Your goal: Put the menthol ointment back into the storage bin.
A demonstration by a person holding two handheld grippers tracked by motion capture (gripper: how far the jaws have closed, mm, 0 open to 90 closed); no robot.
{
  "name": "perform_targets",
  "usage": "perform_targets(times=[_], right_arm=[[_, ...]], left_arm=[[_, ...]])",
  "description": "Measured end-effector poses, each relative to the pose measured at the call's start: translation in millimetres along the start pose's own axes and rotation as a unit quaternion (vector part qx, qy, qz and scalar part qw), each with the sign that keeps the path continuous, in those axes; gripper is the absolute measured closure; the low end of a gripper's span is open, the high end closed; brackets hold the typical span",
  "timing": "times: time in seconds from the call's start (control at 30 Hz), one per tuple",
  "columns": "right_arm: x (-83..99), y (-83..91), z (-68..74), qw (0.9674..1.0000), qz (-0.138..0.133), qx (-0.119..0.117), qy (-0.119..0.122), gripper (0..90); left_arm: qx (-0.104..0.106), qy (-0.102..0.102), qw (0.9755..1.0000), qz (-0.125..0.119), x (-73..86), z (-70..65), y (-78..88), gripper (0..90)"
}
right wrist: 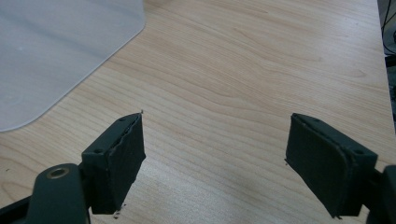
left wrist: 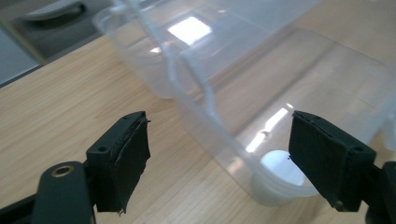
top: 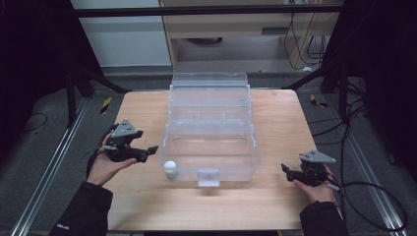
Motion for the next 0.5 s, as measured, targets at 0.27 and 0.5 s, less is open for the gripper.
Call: perform_targets(times=[0.27,0.5], right_arm=[[0.0,2.1,-2.2,1.0,-0.005,0.003,-0.003,18.2],[0.2,3.8,-3.1,0.9999,-0.01,0.005,-0.009,17.4]], left_arm=[[-0.129,0.111,0.985,-0.032,58.9,18.2,15.1,21.2],[-0.184,0.16,0.9691,-0.037,96.2,26.0,17.7,21.9]])
Point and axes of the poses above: each handheld gripper's, and its own axes: y roughly backward along the jaws, x roughly out of its underside, z roughly to its left, the point moved 1 cm from there along -y, roughly forward along the jaws, and after that the axes turned 9 degrees about -z, right-handed, at the moved point
